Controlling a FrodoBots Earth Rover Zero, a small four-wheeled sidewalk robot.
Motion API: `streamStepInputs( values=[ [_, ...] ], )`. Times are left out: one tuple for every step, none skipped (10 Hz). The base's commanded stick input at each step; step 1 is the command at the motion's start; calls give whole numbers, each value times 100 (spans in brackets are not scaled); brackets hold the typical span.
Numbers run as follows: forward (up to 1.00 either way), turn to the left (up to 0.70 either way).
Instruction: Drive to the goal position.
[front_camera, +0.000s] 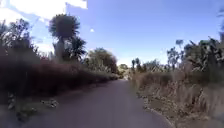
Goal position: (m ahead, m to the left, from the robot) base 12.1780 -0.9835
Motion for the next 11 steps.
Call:
streamStepInputs(
  values=[
    [85, 0],
    [85, 0],
    [85, 10],
    [85, 12],
    [85, 11],
    [85, 12],
    [85, 14],
    [85, 3],
    [85, 6],
    [85, 9],
    [85, 11]
  ],
)
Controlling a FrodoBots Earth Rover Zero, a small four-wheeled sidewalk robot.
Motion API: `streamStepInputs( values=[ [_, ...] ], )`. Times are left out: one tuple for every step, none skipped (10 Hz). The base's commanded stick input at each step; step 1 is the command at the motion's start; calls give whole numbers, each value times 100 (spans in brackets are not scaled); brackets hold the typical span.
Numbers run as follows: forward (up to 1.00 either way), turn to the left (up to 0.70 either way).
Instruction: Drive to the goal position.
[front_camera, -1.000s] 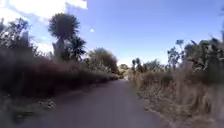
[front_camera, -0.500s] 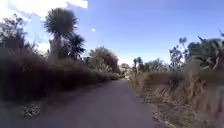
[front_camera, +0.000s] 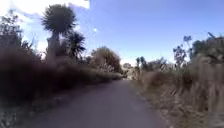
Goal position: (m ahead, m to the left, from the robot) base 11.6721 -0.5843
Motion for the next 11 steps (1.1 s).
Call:
streamStepInputs(
  values=[
    [85, 12],
    [85, 0],
    [85, 0],
    [85, 0],
    [85, 4],
    [85, 7],
    [85, 6],
    [85, 4],
    [85, 1],
    [85, 2],
    [85, 4]
  ],
)
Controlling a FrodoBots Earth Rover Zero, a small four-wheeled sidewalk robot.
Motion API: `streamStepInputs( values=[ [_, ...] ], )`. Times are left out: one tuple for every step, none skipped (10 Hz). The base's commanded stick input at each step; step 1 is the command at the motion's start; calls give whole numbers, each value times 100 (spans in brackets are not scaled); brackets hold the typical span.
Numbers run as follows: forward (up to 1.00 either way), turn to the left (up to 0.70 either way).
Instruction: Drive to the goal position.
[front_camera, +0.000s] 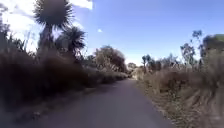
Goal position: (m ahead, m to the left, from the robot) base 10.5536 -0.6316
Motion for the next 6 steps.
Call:
streamStepInputs(
  values=[
    [85, 0],
    [85, 0],
    [85, 0],
    [85, 12],
    [85, 8],
    [85, 5]
  ],
)
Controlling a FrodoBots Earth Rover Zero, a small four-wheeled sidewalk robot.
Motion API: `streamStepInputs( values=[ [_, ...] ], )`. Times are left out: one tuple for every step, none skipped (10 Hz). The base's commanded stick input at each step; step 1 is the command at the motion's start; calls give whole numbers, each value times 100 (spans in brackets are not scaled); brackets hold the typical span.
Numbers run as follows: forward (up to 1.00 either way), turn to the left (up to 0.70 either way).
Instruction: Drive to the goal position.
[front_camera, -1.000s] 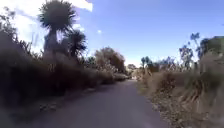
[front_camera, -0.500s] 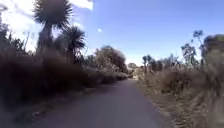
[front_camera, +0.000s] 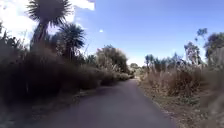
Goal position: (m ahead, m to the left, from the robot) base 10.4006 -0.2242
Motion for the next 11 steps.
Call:
streamStepInputs(
  values=[
    [85, -34],
    [85, -34],
    [85, -30],
    [85, -18],
    [85, -6],
    [85, 0],
    [85, 0],
    [85, 0],
    [85, 0],
    [85, 0],
    [85, 0]
  ],
)
